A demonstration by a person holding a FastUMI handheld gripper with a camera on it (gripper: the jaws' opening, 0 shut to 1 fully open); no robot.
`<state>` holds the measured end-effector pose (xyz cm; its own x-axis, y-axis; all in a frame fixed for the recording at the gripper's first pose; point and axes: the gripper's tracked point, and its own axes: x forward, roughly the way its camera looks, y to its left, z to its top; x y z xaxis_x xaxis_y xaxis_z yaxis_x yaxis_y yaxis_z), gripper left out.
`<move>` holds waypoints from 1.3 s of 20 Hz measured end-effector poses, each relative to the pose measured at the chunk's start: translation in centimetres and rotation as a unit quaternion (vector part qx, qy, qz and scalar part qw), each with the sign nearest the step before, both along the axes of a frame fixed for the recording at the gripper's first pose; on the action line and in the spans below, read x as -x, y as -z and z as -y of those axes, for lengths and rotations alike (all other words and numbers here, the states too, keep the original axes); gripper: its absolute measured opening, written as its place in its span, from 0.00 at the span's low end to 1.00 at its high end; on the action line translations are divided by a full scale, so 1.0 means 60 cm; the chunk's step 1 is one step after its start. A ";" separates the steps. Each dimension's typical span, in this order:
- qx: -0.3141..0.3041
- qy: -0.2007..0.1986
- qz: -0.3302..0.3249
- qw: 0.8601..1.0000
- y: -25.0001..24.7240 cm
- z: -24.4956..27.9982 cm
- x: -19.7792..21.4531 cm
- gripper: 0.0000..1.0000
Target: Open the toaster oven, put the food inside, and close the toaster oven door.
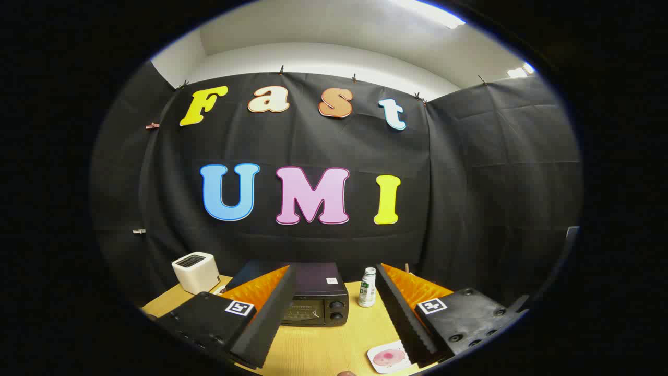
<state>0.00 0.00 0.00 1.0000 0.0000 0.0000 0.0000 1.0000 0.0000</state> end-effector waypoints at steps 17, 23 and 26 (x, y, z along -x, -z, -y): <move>-0.001 0.016 -0.016 1.000 0.012 0.013 0.004 0.98; -0.003 0.001 -0.039 0.999 0.031 -0.023 -0.018 0.98; -0.006 -0.009 -0.046 0.999 0.037 -0.044 -0.036 0.98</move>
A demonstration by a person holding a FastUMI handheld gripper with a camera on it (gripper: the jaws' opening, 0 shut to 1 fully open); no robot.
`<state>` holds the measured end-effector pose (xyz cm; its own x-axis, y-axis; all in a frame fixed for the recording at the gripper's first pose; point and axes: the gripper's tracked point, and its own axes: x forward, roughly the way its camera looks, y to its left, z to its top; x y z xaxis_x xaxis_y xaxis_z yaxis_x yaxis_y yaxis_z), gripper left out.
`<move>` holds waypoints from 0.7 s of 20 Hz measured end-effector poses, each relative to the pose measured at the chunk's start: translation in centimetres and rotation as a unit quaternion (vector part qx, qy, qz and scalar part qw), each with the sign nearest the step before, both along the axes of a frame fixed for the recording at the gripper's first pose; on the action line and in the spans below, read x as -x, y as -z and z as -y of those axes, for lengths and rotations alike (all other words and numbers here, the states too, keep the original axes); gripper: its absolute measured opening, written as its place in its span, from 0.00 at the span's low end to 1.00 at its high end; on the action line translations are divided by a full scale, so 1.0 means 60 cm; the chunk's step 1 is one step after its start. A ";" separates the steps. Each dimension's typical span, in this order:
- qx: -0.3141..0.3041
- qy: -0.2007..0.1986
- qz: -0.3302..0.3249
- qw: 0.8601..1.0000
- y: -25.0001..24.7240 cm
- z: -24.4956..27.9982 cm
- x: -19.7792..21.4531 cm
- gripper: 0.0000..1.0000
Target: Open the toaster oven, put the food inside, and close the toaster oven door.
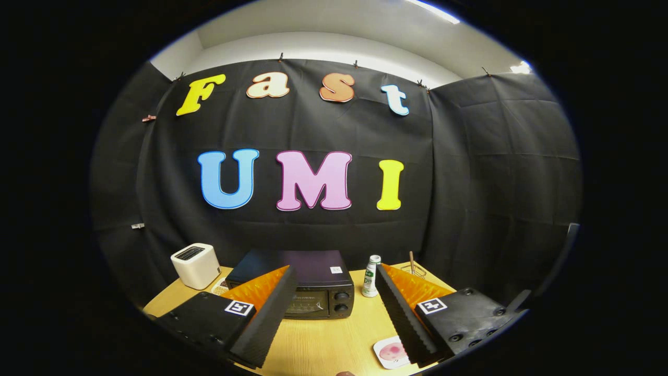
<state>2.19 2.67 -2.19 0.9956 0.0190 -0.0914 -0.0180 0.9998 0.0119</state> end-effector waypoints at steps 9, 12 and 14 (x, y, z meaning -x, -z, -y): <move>-0.014 -0.039 -0.052 0.998 0.077 -0.107 -0.095 0.98; -0.014 -0.041 -0.057 0.997 0.101 -0.139 -0.138 0.98; 0.001 -0.041 -0.064 0.997 0.132 -0.154 -0.165 0.98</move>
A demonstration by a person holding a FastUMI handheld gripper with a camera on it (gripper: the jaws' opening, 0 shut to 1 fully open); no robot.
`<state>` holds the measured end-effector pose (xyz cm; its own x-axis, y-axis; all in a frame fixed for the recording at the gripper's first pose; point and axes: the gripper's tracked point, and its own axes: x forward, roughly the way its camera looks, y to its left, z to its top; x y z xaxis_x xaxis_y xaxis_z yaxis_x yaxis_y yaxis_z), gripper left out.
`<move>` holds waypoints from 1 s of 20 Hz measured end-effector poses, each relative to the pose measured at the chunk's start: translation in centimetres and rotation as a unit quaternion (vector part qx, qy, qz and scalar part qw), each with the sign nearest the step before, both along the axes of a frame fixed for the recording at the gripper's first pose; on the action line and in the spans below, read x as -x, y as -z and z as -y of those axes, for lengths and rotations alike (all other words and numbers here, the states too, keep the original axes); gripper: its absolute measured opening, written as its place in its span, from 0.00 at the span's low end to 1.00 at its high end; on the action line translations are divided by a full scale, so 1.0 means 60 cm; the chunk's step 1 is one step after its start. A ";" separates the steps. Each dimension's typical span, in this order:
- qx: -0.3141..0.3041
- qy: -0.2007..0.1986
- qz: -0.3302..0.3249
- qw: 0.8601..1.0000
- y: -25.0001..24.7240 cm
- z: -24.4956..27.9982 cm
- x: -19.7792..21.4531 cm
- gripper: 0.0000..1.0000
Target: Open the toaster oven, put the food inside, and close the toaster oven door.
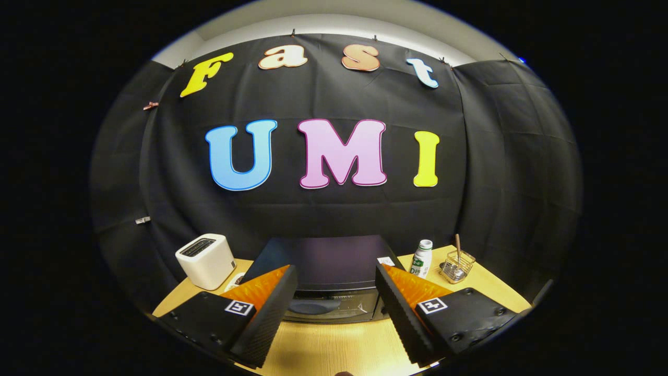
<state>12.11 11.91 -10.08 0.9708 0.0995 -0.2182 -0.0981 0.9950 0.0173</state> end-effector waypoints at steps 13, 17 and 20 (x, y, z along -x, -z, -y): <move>0.040 -0.025 -0.091 0.995 0.196 -0.063 -0.083 0.98; 0.028 -0.027 -0.092 0.995 0.196 -0.071 -0.083 0.97; 0.007 -0.027 -0.116 0.993 0.205 -0.075 -0.069 0.97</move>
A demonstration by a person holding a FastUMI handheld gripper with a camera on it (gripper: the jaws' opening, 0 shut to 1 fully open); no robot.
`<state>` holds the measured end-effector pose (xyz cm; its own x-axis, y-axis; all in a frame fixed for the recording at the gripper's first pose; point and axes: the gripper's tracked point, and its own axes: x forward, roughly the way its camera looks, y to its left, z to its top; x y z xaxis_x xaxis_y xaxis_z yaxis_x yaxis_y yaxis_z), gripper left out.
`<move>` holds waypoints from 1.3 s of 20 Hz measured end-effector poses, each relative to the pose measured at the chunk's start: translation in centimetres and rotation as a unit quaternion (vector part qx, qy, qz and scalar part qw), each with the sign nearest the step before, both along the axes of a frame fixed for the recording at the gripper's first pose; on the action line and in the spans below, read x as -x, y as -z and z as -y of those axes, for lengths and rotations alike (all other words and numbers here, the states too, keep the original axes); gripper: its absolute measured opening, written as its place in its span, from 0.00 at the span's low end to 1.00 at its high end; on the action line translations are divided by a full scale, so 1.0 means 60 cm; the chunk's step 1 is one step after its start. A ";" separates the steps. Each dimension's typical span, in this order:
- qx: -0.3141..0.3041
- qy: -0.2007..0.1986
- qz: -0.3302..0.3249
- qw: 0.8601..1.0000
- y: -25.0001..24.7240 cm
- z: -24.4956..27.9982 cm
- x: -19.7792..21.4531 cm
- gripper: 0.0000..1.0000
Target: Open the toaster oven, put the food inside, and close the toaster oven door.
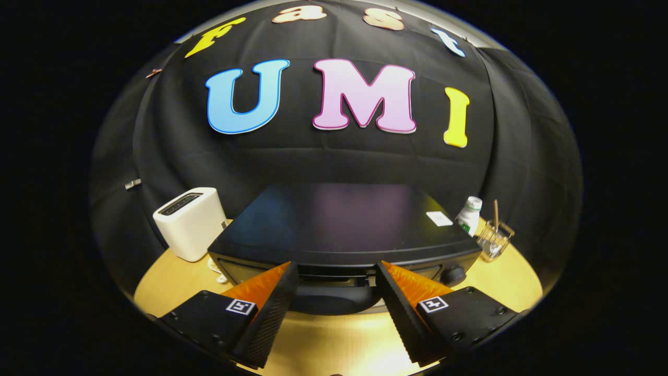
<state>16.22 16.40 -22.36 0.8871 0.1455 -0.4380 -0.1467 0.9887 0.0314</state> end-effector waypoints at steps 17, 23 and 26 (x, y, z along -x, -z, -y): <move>0.045 -0.017 -0.033 0.998 0.064 0.022 0.148 0.97; 0.104 -0.048 -0.187 0.976 0.229 0.056 0.273 0.99; 0.088 -0.053 -0.184 0.978 0.216 0.062 0.297 0.99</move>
